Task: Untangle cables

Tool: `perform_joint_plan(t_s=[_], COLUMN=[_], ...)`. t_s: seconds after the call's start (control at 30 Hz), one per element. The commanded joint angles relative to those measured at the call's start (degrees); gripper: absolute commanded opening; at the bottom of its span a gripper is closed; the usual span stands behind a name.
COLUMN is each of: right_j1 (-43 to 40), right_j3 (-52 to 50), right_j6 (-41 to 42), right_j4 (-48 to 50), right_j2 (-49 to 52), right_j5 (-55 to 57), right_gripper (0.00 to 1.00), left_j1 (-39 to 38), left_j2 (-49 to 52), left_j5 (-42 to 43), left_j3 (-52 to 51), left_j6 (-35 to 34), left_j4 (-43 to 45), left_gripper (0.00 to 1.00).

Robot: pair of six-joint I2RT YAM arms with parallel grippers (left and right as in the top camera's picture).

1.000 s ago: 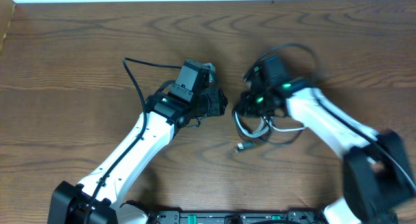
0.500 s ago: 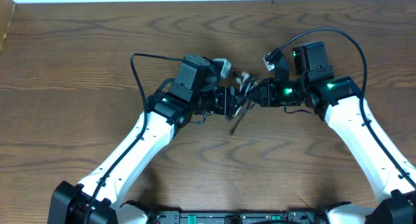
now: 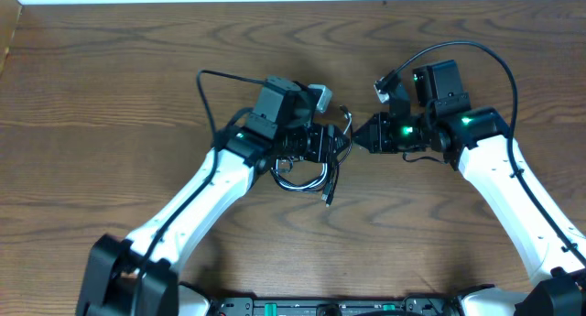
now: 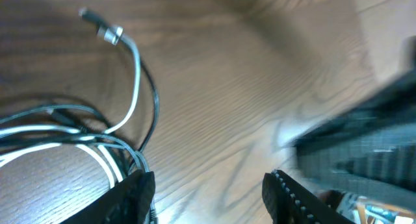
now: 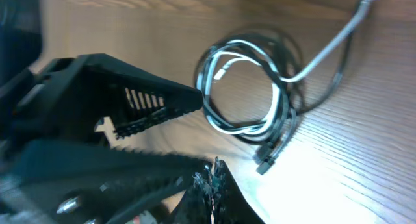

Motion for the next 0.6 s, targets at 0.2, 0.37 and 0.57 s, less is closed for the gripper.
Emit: perform_joint_plan(t_s=[0.2,0.37,0.57], right_j1=[0.07,0.42,0.5], right_j3=[0.11,0.11,0.11], right_j6=[1.55,2.6,2.62], right_j4=[-0.59,0.46,1.11], right_j2=[0.98,2.32,2.51], right_j5=[11.87,12.11,15.8], right_gripper=[0.48,0.5,0.64], left_j1=[0.17,0.13,0.13], left_j2=[1.6,1.6,1.6], left_j5=[-3.58,-8.96,-14.23], left_j3=[-0.44,-0.44,-0.44], left_j6=[2.71,2.6,1.99], left_j4=[-4.9,-7.78,-10.16], left_gripper=[0.52,0.47,0.45])
